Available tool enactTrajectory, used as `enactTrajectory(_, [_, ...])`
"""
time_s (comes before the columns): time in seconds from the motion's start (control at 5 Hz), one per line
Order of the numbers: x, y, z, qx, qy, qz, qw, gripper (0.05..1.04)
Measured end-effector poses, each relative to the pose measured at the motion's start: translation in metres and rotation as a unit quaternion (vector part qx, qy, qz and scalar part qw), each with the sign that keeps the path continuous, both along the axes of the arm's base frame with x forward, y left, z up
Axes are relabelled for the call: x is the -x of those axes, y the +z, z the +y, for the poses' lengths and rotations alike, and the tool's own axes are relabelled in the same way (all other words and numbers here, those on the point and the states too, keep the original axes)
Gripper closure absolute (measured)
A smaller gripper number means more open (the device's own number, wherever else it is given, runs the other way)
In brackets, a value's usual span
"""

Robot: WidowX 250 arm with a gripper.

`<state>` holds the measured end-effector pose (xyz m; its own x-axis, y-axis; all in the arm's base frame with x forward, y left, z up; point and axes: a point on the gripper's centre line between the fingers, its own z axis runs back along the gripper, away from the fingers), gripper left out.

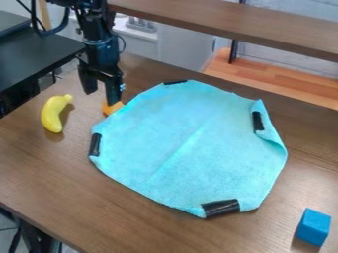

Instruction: Put the orange figure to bottom left of the cloth

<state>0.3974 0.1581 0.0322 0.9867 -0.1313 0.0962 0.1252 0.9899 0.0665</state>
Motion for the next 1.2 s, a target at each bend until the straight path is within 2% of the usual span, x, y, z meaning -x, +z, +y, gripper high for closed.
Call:
enactTrajectory(0.8, [-0.004,-0.02,-0.013,-0.014,-0.091,-0.029,0.9953,0.084])
enactTrajectory(1.2, [-0.008,-0.019,-0.017,-0.023,-0.102,-0.031,0.994,0.084])
